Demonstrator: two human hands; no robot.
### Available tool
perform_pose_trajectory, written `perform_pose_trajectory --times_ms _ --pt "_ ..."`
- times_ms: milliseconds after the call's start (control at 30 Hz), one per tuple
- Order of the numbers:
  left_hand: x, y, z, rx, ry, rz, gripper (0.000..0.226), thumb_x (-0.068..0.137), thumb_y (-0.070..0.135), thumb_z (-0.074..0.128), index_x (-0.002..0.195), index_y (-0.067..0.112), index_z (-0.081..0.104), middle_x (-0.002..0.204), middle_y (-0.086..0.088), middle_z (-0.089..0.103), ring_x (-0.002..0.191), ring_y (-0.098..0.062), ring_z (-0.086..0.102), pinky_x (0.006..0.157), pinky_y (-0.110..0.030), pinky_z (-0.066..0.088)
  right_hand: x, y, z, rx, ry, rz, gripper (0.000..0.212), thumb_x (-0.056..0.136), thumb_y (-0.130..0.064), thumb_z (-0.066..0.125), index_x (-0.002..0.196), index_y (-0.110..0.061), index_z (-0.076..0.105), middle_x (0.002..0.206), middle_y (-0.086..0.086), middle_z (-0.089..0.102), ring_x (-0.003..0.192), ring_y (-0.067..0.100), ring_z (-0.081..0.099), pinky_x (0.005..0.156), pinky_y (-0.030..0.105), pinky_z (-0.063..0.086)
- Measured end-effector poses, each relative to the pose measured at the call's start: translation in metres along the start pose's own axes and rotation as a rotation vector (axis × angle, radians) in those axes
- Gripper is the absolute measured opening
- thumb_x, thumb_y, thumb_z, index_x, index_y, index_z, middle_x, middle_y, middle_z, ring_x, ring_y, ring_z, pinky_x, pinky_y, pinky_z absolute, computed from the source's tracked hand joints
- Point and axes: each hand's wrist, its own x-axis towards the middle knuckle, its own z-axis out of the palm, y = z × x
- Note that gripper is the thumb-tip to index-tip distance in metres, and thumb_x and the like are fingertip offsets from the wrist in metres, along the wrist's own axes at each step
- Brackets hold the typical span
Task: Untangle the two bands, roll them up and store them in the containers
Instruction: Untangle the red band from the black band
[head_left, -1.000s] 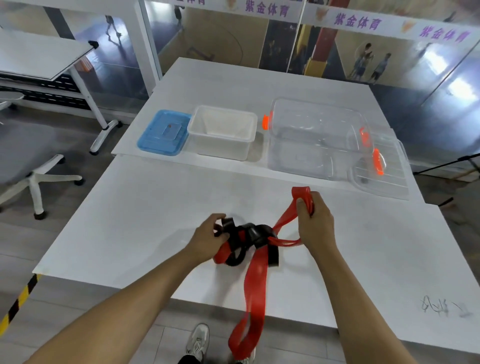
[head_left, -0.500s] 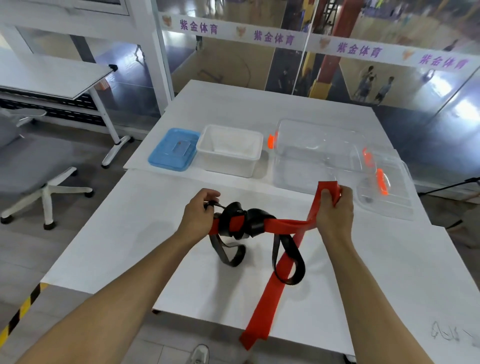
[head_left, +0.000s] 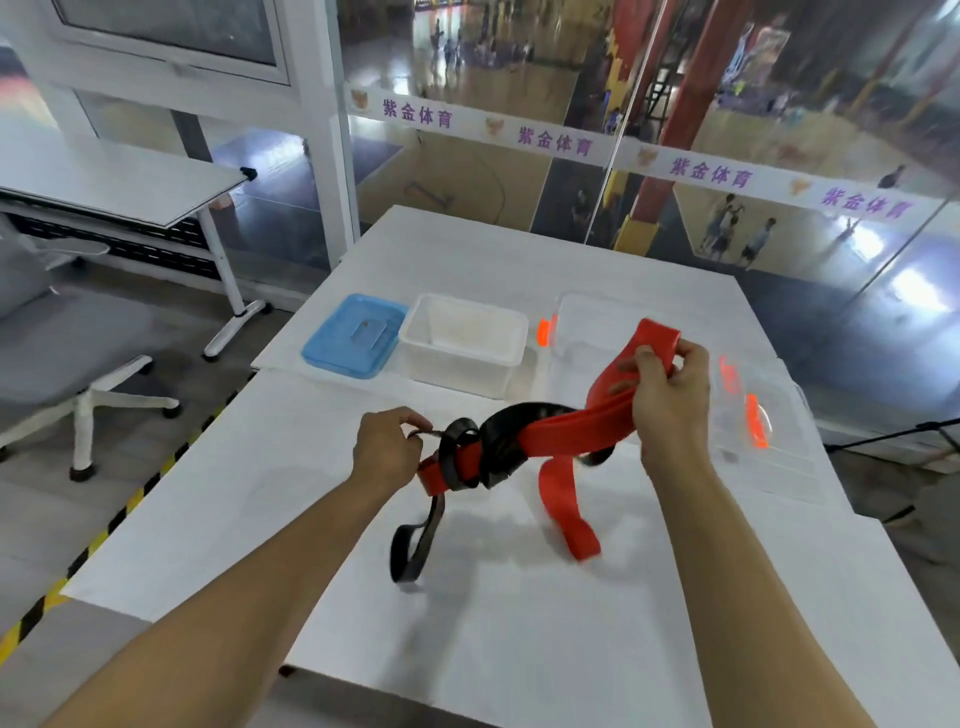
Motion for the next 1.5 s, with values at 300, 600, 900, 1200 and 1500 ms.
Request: perform_pose_trajectory --times_ms 300,600,900,1200,1500 --pt "-0.035 0.006 0.03 -0.171 -0.57 -0.044 0.05 0.09 0.008 0.061 0.137 0.023 0.059 0.137 -0.004 0.057 0.108 -0.019 0.062 0.095 -0.029 0.052 -0.025 0.026 0.03 0.313 -0.097 0.35 0.021 0.104 -0.008 0.049 0.125 -0.01 0.047 0.087 0.015 0.066 0.051 0.019 0.063 0.054 0.034 0.053" --pt "-0.071 0.005 0.071 -0.396 -0.769 -0.124 0.034 0.087 0.041 0.076 0.116 0.025 0.069 0.098 0.006 0.077 0.085 -0.001 0.07 0.076 -0.02 0.048 -0.022 0.021 0.022 0.546 -0.024 0.501 0.009 0.105 -0.007 0.053 0.113 -0.009 0.049 0.079 0.017 0.06 0.058 0.026 0.056 0.045 0.028 0.052" --pt "-0.052 0.0 0.069 -0.585 -0.403 -0.273 0.014 0.09 0.021 0.057 0.095 0.007 0.058 0.091 -0.018 0.07 0.089 -0.038 0.073 0.092 -0.06 0.057 -0.001 0.04 -0.006 0.476 0.147 0.493 0.018 0.103 -0.009 0.057 0.12 -0.01 0.051 0.085 0.013 0.065 0.06 0.022 0.058 0.045 0.028 0.056" --pt "-0.012 -0.013 0.031 -0.632 0.019 -0.525 0.029 0.101 0.026 0.045 0.102 0.0 0.06 0.095 -0.018 0.062 0.083 -0.03 0.058 0.07 -0.034 0.046 0.024 0.09 -0.03 0.3 0.415 0.423 0.018 0.101 -0.01 0.049 0.117 -0.018 0.049 0.081 -0.001 0.059 0.065 0.008 0.056 0.057 0.023 0.044" --pt "0.012 -0.052 -0.022 -0.547 0.208 -0.476 0.022 0.101 0.018 0.046 0.09 0.003 0.058 0.08 -0.013 0.064 0.083 -0.027 0.057 0.074 -0.037 0.048 0.046 0.123 -0.085 0.25 0.627 0.356 0.015 0.1 -0.015 0.052 0.113 -0.018 0.048 0.106 0.006 0.062 0.067 0.006 0.059 0.068 0.021 0.05"
